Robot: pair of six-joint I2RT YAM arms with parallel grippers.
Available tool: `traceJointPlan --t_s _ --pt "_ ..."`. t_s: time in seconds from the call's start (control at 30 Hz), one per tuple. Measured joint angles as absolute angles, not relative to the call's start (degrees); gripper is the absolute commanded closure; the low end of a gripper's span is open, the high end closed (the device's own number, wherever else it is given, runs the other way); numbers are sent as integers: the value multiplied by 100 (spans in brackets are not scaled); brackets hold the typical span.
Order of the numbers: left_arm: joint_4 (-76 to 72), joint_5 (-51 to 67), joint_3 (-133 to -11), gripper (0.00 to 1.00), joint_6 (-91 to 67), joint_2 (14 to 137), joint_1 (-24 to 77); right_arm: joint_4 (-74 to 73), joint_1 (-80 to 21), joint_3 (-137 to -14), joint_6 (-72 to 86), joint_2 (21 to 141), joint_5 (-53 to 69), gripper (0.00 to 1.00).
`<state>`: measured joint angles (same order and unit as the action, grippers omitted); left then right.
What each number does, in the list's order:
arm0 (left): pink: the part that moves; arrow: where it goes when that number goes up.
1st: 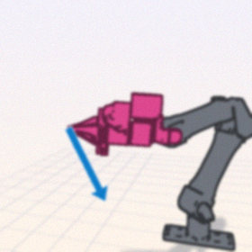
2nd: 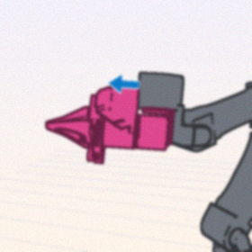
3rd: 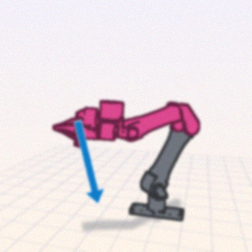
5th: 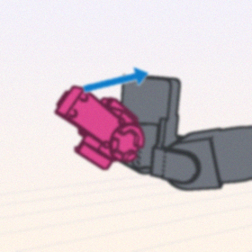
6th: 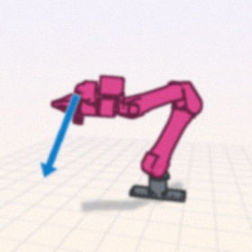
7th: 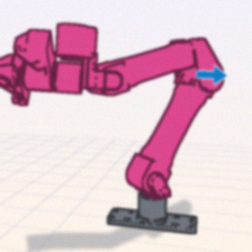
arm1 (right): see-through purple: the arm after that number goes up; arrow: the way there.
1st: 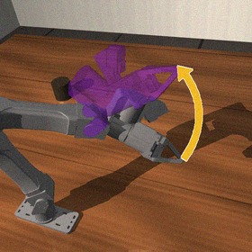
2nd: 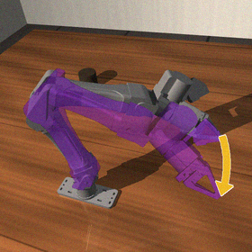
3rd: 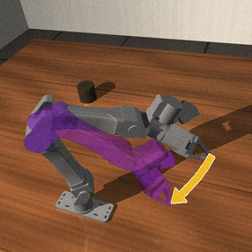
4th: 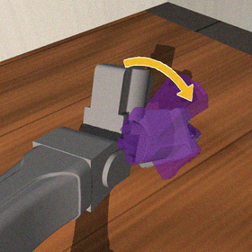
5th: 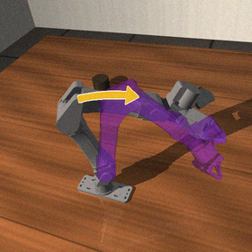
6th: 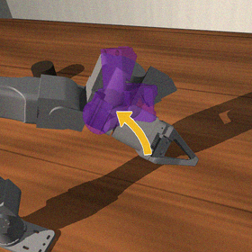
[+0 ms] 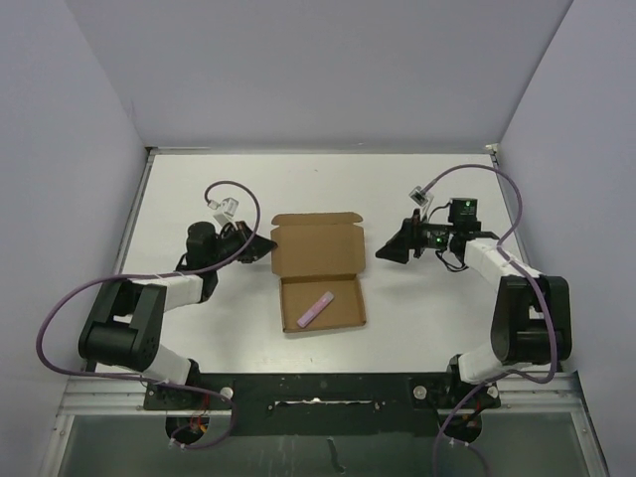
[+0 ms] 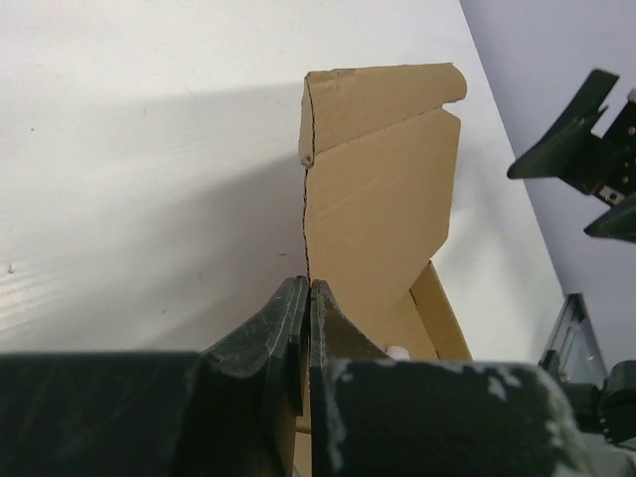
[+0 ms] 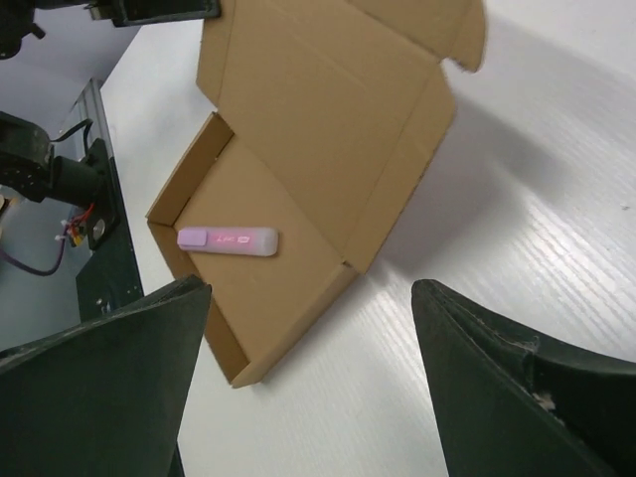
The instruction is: Fold the paper box
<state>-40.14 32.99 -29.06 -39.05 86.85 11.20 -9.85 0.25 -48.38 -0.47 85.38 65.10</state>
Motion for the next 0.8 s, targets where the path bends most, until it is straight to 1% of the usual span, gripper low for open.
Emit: traceJointPlan --t_s 0.2,0.37,0.47,0.6,0.8 --pt "-3983 3188 -2906 100 -3256 8593 1380 -473 45 -4825 93 9144 6353 19" --pt "-4053 3120 -2902 100 -2919 8591 1573 -279 19 -4775 207 9452 6355 24" --pt "-4088 3039 -2891 100 -2729 8545 1737 -126 -80 -4777 244 9463 6377 32" --pt "-4108 2985 -2891 100 -2561 8460 1848 -82 -255 -4858 246 9684 6410 45" --pt "-4108 2834 -2888 100 -2408 8289 1905 -115 -360 -4866 261 9758 6410 75"
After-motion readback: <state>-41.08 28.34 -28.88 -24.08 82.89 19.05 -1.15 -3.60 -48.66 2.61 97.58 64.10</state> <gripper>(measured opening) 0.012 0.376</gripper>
